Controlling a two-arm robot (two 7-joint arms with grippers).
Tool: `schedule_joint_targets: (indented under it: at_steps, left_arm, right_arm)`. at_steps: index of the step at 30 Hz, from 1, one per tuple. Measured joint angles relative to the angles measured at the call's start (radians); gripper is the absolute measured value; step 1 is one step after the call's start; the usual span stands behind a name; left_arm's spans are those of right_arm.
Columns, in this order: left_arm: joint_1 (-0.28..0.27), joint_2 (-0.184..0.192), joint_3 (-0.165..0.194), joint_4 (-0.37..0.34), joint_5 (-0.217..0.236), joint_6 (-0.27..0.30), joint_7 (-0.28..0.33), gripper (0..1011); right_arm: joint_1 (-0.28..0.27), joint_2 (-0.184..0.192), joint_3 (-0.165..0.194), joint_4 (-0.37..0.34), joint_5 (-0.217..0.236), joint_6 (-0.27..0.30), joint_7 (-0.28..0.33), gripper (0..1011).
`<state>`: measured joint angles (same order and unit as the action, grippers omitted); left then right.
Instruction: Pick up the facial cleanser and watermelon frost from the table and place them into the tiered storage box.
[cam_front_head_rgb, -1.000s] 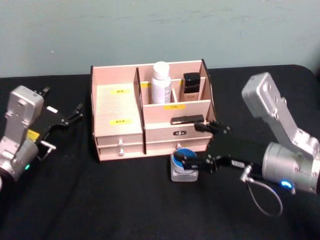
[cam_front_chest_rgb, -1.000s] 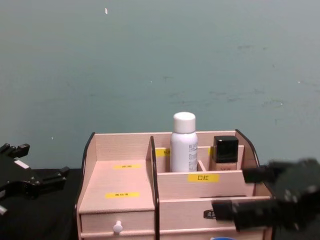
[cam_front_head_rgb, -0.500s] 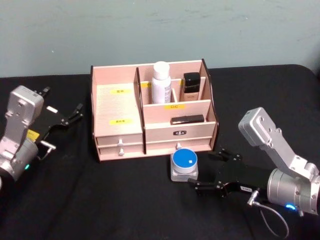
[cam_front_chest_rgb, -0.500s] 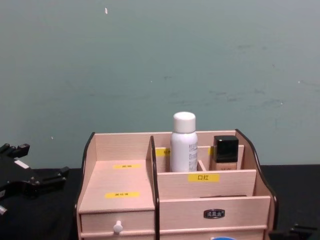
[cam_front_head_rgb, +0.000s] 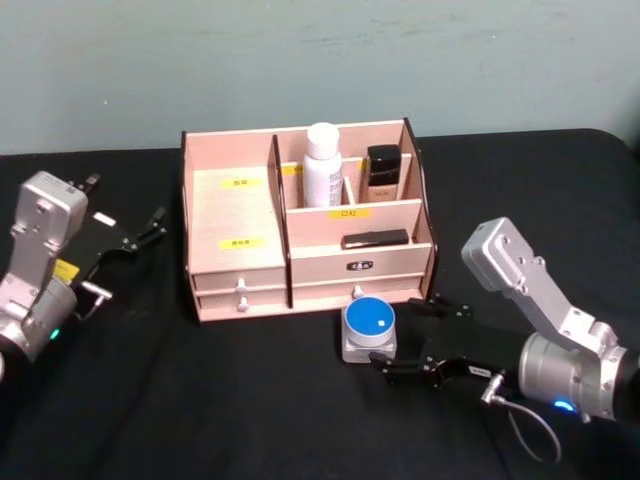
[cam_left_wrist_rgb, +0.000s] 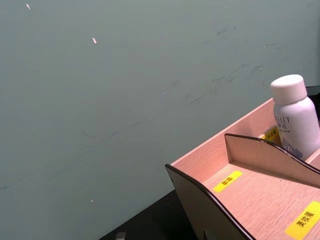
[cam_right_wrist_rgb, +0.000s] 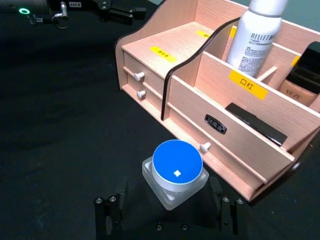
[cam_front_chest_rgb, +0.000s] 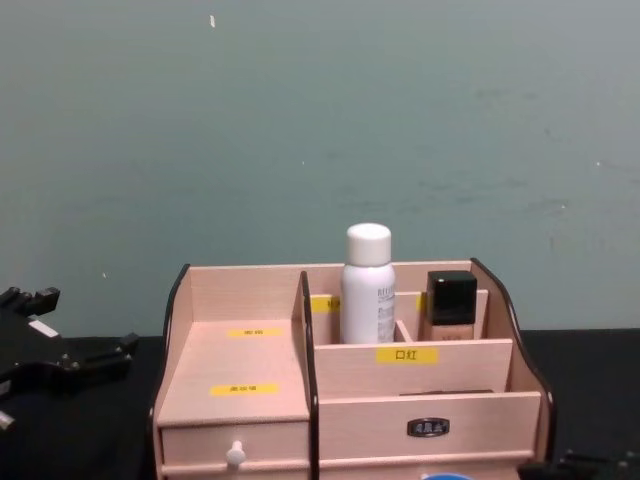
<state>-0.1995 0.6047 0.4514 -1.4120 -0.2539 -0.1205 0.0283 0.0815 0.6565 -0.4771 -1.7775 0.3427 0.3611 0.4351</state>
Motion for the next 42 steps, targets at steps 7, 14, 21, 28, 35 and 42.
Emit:
schedule_joint_targets:
  at_steps: [7, 14, 21, 28, 35, 42]
  left_arm:
    - [0.000, 0.000, 0.000, 0.000, 0.000, 0.000, 0.000, 1010]
    - [0.000, 0.000, 0.000, 0.000, 0.000, 0.000, 0.000, 1010]
    - [0.000, 0.000, 0.000, 0.000, 0.000, 0.000, 0.000, 1010]
    - [0.000, 0.000, 0.000, 0.000, 0.000, 0.000, 0.000, 1010]
    - [0.000, 0.000, 0.000, 0.000, 0.000, 0.000, 0.000, 1010]
    - [0.000, 0.000, 0.000, 0.000, 0.000, 0.000, 0.000, 1010]
  right_arm:
    - [0.031, -0.034, -0.013, 0.044, -0.021, -0.008, 0.017, 1000]
    - [0.054, -0.058, -0.021, 0.077, -0.038, -0.017, 0.028, 1000]
    - [0.068, -0.077, -0.024, 0.101, -0.049, -0.025, 0.037, 1000]
    - [0.078, -0.091, -0.027, 0.120, -0.054, -0.032, 0.043, 1000]
    - [0.085, -0.104, -0.030, 0.137, -0.059, -0.035, 0.045, 1000]
    - [0.094, -0.115, -0.033, 0.156, -0.062, -0.038, 0.048, 1000]
